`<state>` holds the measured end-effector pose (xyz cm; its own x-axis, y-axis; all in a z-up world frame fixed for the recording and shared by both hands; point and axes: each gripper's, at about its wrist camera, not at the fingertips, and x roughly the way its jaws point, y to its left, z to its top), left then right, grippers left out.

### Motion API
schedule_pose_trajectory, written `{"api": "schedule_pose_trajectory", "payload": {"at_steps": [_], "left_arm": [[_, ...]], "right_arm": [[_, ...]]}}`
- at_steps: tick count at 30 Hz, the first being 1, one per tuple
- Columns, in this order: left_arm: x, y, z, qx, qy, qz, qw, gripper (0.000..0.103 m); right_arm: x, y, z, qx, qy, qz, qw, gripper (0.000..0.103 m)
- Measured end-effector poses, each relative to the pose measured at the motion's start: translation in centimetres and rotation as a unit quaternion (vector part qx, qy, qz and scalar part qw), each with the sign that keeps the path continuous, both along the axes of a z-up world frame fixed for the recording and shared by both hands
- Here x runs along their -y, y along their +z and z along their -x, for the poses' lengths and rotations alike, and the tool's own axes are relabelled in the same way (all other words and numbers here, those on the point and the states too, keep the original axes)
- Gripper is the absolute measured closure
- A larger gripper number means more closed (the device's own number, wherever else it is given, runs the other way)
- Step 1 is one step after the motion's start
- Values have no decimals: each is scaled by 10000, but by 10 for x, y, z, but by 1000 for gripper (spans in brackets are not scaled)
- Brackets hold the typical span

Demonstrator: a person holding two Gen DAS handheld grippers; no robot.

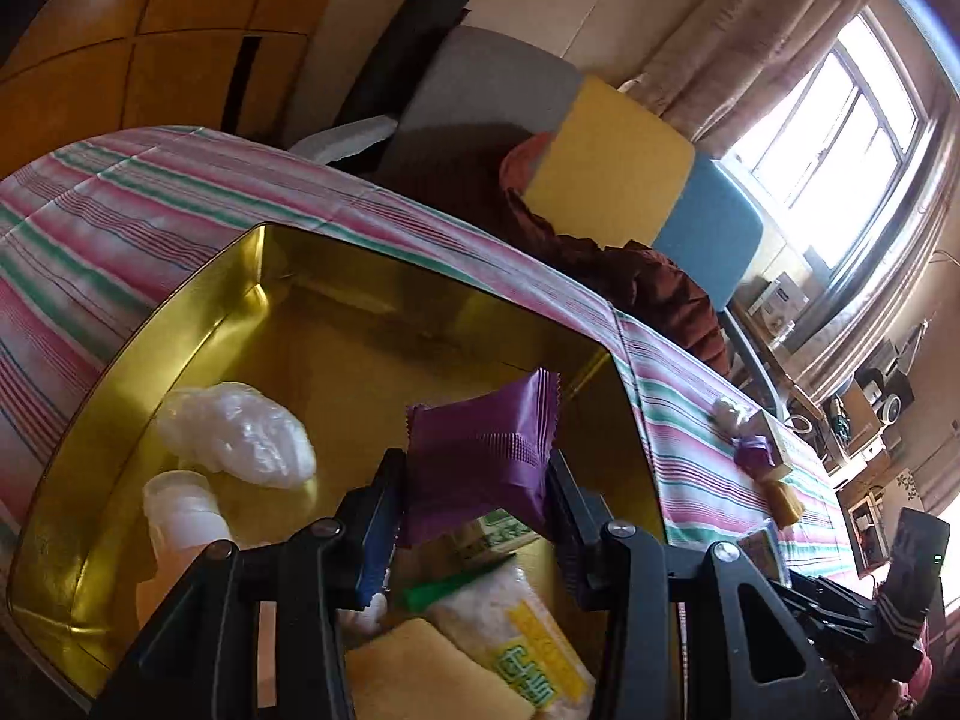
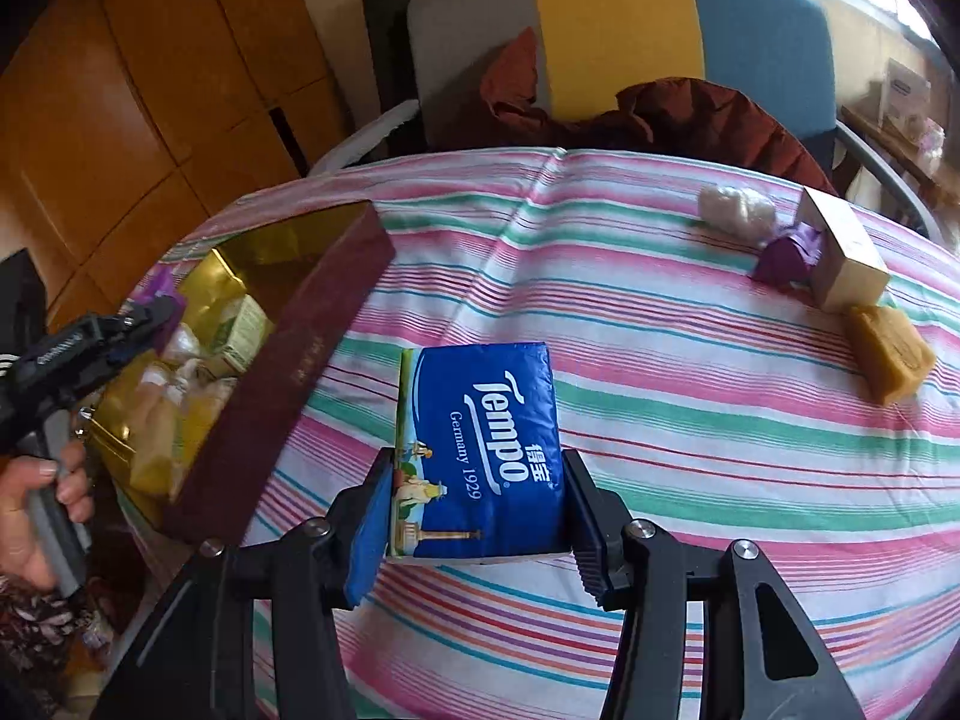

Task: Organize objects
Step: 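Carry the purple packet and Tempo pack over to the gold tray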

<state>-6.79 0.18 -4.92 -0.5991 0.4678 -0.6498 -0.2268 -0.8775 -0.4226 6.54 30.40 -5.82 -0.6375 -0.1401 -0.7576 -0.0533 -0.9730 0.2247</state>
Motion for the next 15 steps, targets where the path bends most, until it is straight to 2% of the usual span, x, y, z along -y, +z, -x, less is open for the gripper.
{"api": "schedule_pose_trajectory", "payload": {"at_steps": [7,15], "left_arm": [[10,-9,12,105,163,40,9998,57],[11,-13,15,245,217,32,9995,47]], "right_arm": [[62,35,13,-451,581,274,9969,50],[116,37,34,-433,1051,232,9932,50]]}}
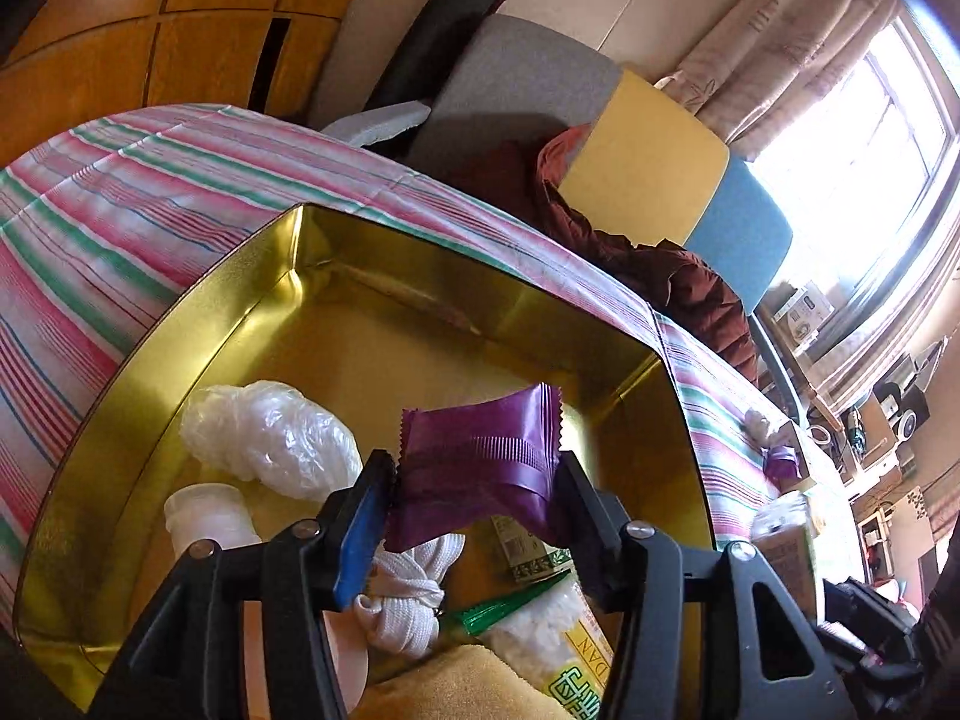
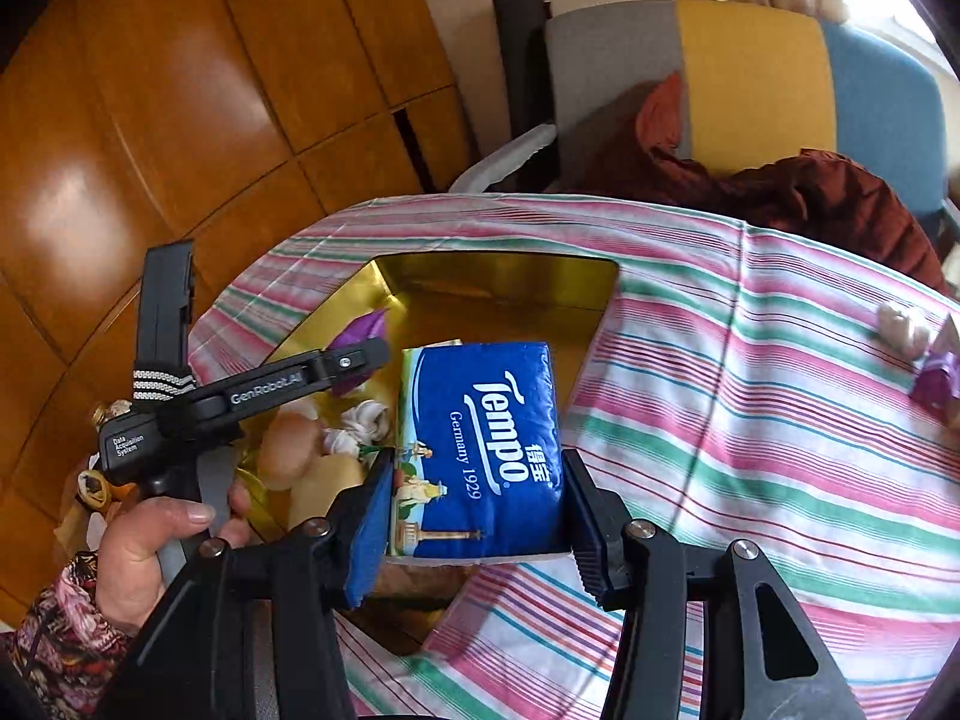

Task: Organize objects
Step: 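Carry the purple packet and Tempo pack over to the gold tray, then open both tools to drop the purple packet and Tempo pack into the tray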

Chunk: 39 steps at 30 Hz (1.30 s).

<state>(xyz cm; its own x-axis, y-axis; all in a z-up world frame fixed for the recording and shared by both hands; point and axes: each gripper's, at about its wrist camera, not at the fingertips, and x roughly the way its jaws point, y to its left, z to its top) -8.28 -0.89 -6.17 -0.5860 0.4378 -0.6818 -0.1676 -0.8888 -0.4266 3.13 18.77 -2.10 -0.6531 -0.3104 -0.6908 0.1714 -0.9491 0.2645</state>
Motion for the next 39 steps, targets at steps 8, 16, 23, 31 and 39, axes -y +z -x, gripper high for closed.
{"api": "schedule_pose_trajectory", "payload": {"at_steps": [8,16,23,31,39], "left_arm": [[13,7,2,124,250,-360,9990,35],[28,25,-6,-21,796,-471,9957,29],[36,35,-9,-80,1039,-405,9937,29],[33,33,-7,11,972,-381,9945,29],[25,35,-10,-10,931,-332,9951,29]], "right_arm": [[24,-10,6,93,156,-255,9995,50],[33,-19,18,140,-31,-640,9978,50],[41,-23,24,3,-61,-1031,9947,50],[43,-26,23,-66,-153,-1104,9938,40],[30,-15,3,-298,-539,-1169,9912,27]]}}
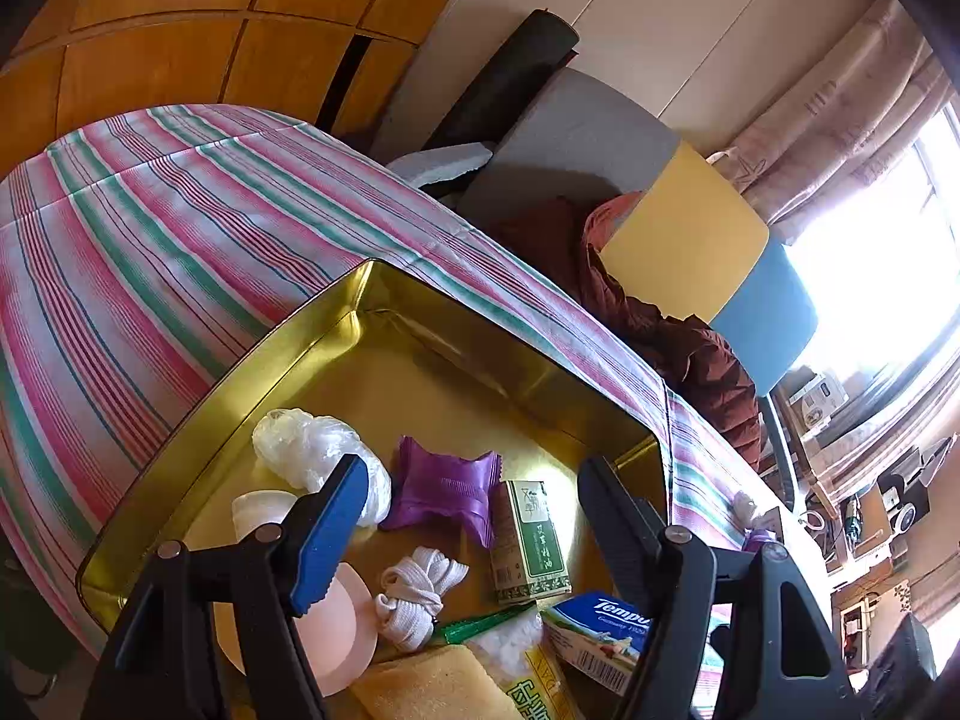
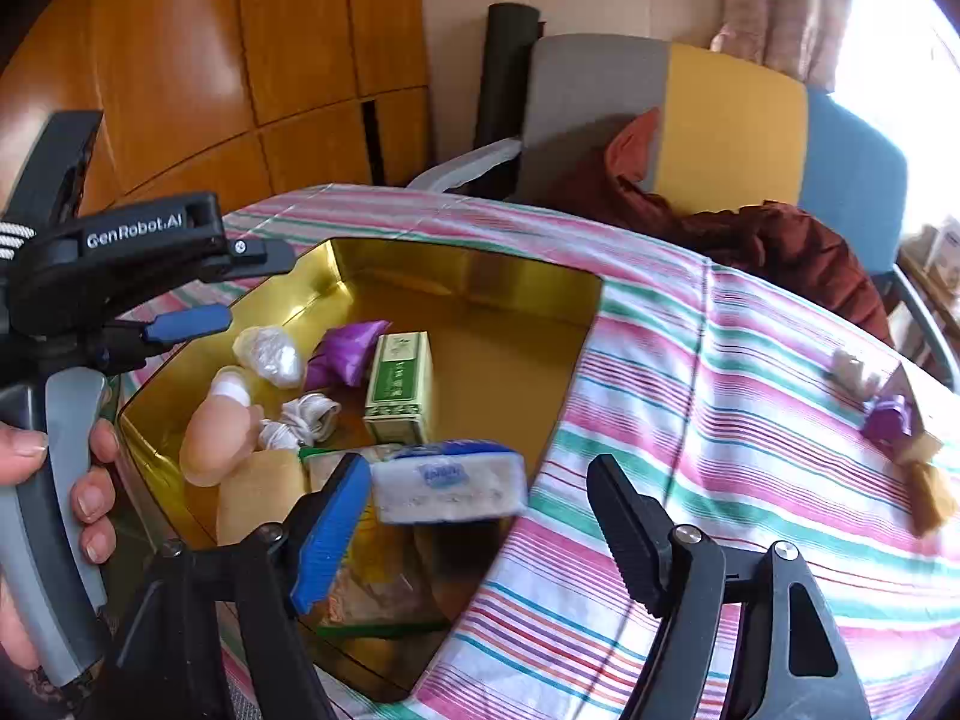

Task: Organize objects
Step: 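Open both tools to drop the purple packet and Tempo pack into the tray, then move both tools from the tray back toward the remaining table items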

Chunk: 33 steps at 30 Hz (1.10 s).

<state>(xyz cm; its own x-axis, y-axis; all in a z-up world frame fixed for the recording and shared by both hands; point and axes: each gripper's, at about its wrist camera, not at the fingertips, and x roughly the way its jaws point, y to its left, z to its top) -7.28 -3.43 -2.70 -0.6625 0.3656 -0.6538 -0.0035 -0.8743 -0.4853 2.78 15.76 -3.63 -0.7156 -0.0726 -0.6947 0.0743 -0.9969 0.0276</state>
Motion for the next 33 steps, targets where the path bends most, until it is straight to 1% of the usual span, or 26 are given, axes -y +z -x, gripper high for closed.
{"api": "schedule_pose_trajectory", "payload": {"at_steps": [5,9,11,13,16,19,22,27,33], "left_arm": [[-1,1,-1,3,8,-5,10000,29],[-4,0,-2,16,-35,-9,10000,29],[-6,1,-3,14,-88,-5,10000,29],[-9,2,-5,-8,-149,18,9999,29],[-12,3,-6,-36,-178,77,9998,29],[-14,1,-6,-1,-194,77,9998,29],[-18,-1,-6,39,-240,89,9997,29],[-29,-3,-8,66,-443,161,9989,29],[-54,-4,-18,7,-899,311,9955,29]], "right_arm": [[-13,8,-11,-120,-239,20,9996,22],[-13,3,-7,-18,-368,-426,9984,22],[-9,-5,0,158,-276,-631,9975,22],[-6,-11,4,244,-258,-673,9971,22],[-7,-9,-1,176,-242,-538,9981,22],[-10,-4,-6,43,-257,-548,9982,22],[-22,-2,-10,-1,-391,-414,9984,21],[-46,-9,-11,189,-712,-167,9971,20],[-84,-25,-20,511,-1130,139,9922,20]]}}
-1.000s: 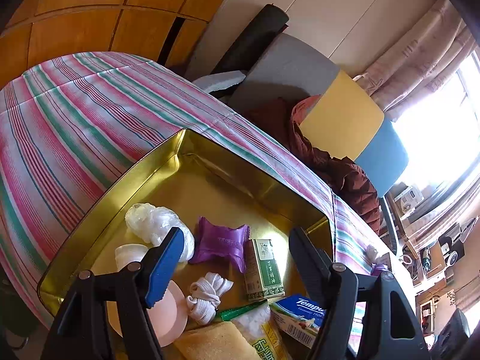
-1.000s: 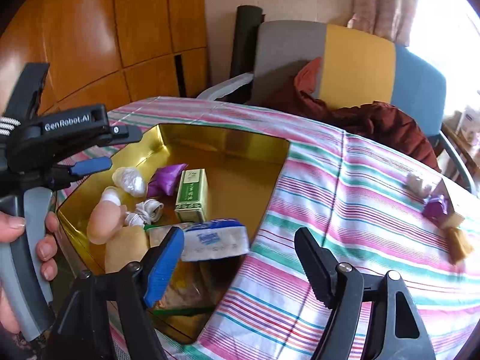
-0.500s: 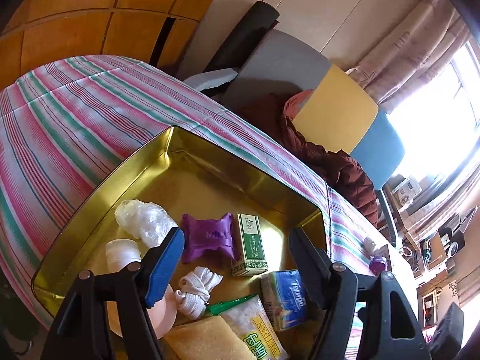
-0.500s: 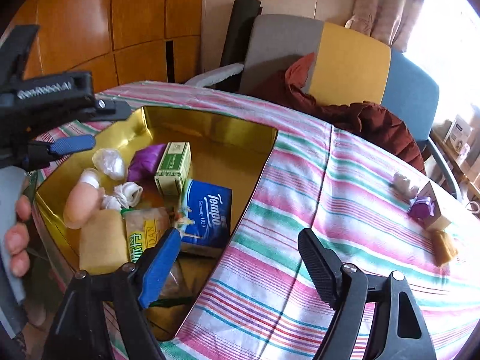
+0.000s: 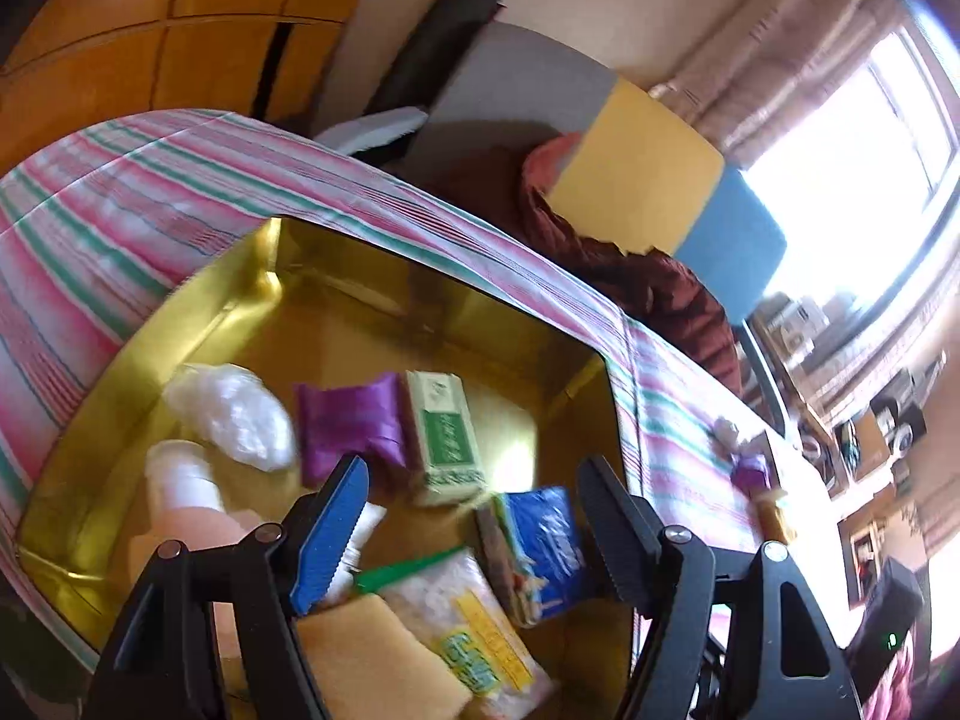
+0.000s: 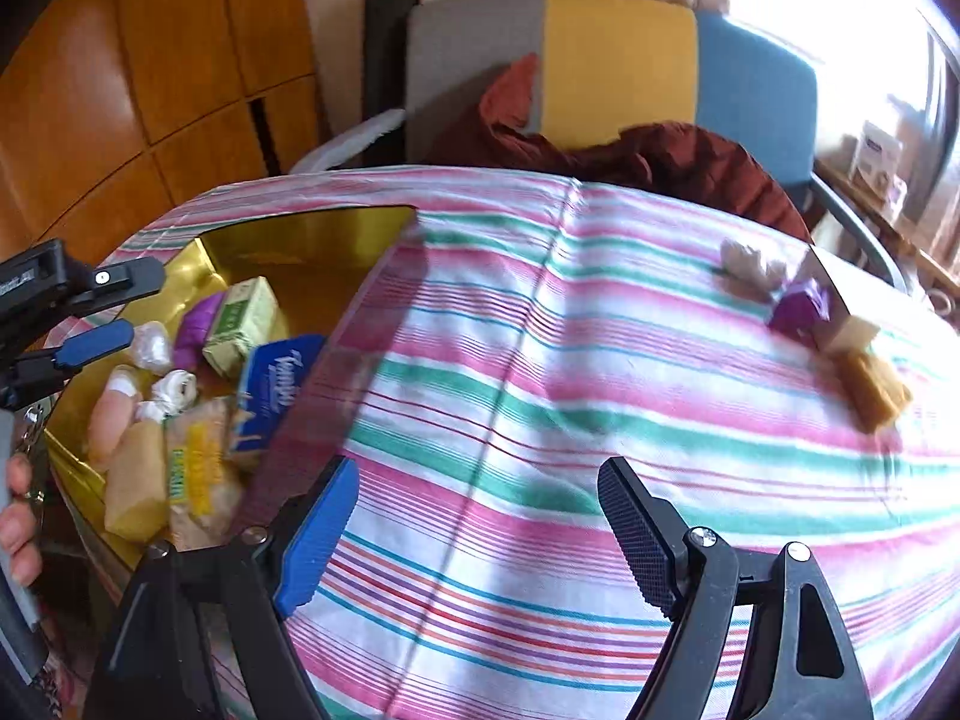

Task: Organize objects
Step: 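Move both tools from the tray back toward the remaining table items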

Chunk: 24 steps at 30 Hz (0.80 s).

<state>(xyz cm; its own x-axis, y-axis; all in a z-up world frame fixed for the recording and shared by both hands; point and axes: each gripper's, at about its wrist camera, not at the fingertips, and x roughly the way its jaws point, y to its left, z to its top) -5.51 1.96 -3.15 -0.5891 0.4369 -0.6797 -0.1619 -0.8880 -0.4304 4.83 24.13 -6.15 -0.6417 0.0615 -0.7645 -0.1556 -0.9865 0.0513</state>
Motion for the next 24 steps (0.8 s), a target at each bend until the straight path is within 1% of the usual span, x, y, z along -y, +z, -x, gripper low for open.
{"api": "schedule_pose_trajectory", "payload": {"at_steps": [7,10,12,14,17,18,19,24], "left_arm": [[-37,3,-19,-189,-724,139,9971,29],[-55,8,-31,-354,-1111,205,9930,29],[-64,11,-39,-433,-1358,161,9897,29],[-75,13,-48,-495,-1628,132,9853,29],[-91,12,-61,-525,-1956,202,9791,29],[-97,12,-66,-517,-2055,221,9770,29],[-102,11,-70,-494,-2154,232,9750,29],[-118,5,-91,-391,-2471,246,9679,29]], "right_arm": [[-50,-18,-18,71,-339,180,9992,20],[-76,-23,-28,11,-543,40,9985,20],[-95,-25,-35,-110,-690,-155,9974,20],[-118,-25,-39,-223,-870,-401,9951,19],[-164,-21,-40,-327,-1243,-731,9890,16],[-179,-20,-40,-338,-1381,-756,9870,13],[-197,-17,-40,-363,-1543,-752,9845,11],[-264,-10,-33,-331,-2074,-594,9759,11]]}}
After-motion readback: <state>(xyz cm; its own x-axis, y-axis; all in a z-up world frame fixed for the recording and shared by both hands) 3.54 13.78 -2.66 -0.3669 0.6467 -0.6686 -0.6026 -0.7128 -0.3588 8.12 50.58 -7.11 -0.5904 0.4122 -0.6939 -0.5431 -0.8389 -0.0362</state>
